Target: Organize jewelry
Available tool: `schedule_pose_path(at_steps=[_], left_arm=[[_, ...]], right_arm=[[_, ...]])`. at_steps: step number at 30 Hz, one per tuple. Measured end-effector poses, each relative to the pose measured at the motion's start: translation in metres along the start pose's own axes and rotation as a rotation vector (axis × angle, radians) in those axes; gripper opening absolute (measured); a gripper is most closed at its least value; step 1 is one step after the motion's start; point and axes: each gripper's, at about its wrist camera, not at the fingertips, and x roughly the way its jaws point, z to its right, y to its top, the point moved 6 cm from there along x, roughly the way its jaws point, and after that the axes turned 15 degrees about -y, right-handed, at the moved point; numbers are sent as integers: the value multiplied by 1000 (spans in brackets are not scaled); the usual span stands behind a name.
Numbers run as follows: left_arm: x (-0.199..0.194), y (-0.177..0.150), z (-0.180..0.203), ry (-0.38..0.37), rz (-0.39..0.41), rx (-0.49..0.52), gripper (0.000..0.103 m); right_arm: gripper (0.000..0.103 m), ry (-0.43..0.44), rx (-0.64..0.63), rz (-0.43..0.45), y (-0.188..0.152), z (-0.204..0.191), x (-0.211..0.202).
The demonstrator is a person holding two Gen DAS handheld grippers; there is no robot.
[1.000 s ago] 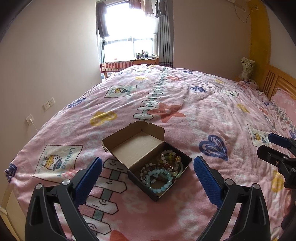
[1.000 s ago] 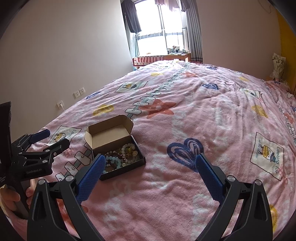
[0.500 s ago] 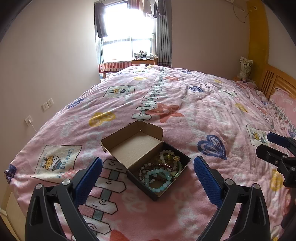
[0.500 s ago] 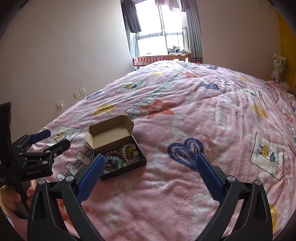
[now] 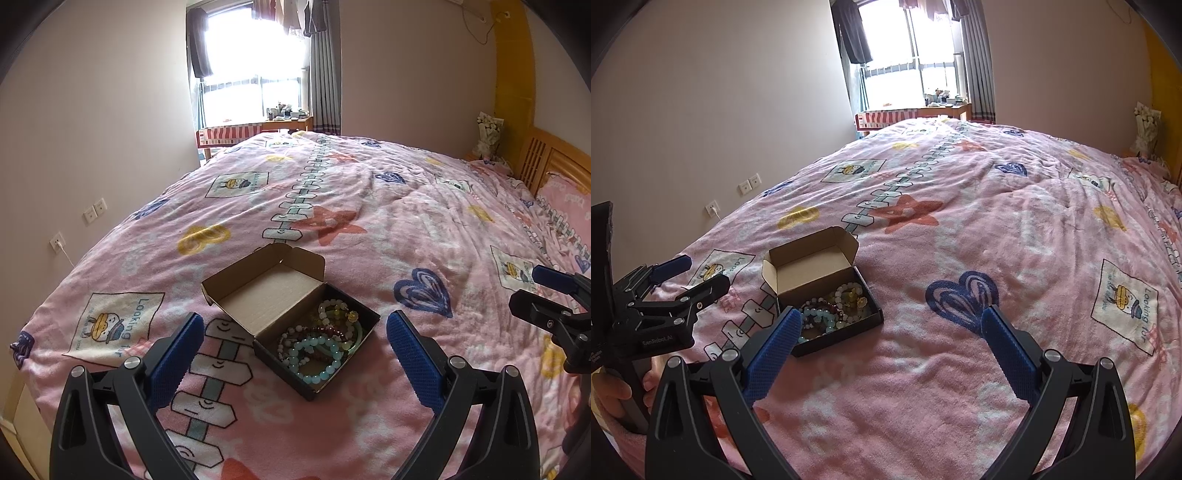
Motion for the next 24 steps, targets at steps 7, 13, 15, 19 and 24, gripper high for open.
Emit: schedule_pose_path(at_steps=[7,13,15,19,24], left_arm=[[1,0,-2,1,-1,-5,97],[1,0,-4,4,-2,-1,97],[1,0,-4,2,-4,0,97],[2,-1,-3,2,-8,10,97],[3,-2,0,7,-13,22,97]], right_arm=[[96,2,-2,-8,-3,-3,1],[96,-4,4,-9,-5,0,3],[96,-3,12,-10,-4,2,3],[96,-6,25,-7,-2,6,2],[96,-11,46,-11,-2,11,3]])
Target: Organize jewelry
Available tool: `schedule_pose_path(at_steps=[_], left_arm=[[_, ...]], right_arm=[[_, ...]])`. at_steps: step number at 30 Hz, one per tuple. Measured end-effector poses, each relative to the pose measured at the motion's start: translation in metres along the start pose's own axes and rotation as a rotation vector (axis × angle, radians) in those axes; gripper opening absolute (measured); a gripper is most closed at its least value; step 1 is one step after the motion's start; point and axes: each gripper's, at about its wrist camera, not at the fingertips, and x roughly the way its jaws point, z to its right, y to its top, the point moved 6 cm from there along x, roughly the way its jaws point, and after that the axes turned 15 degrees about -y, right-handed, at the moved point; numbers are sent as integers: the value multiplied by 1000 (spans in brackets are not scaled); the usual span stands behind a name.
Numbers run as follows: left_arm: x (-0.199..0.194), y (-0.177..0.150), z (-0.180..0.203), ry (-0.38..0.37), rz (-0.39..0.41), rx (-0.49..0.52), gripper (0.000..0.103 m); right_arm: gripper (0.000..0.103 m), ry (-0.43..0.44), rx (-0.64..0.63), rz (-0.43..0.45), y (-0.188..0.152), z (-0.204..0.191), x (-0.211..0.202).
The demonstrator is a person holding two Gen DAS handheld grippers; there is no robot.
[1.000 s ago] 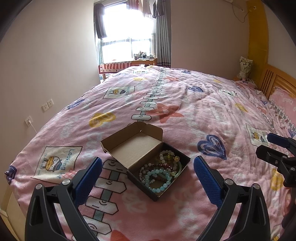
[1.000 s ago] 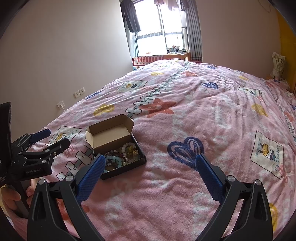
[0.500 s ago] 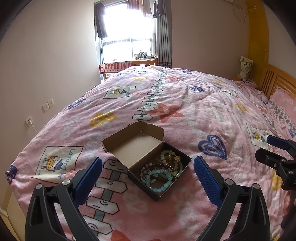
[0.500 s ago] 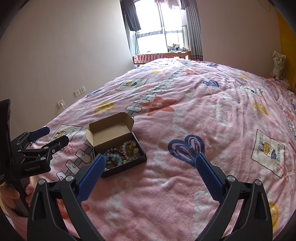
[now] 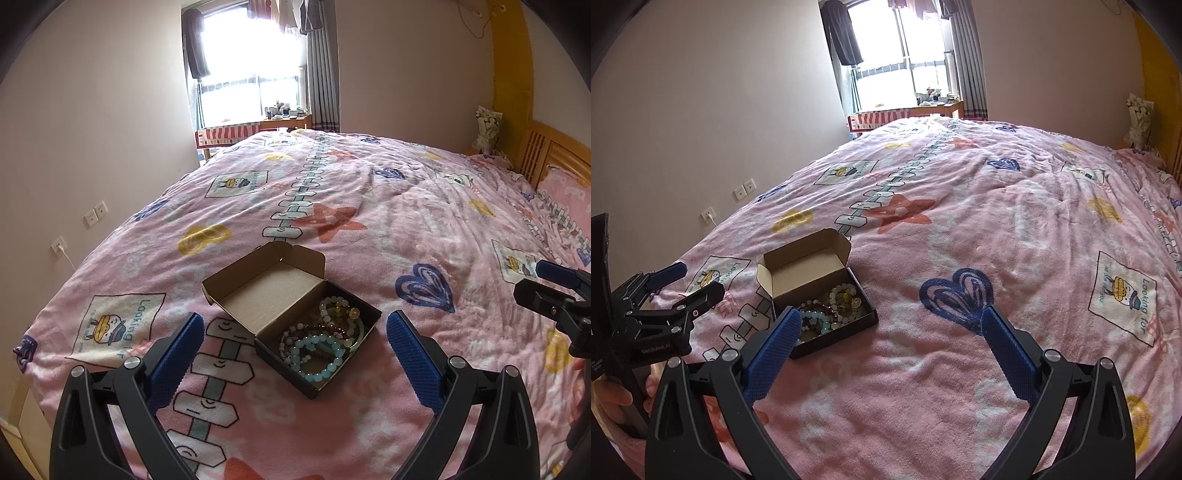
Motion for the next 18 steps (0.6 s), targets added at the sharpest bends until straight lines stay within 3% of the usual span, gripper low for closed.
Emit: schedule_pose_path(at_steps=[18], left_arm=[[-5,3,-4,-18,24,-33,97]], right_arm=[[96,11,3,-7,-1,0,0]])
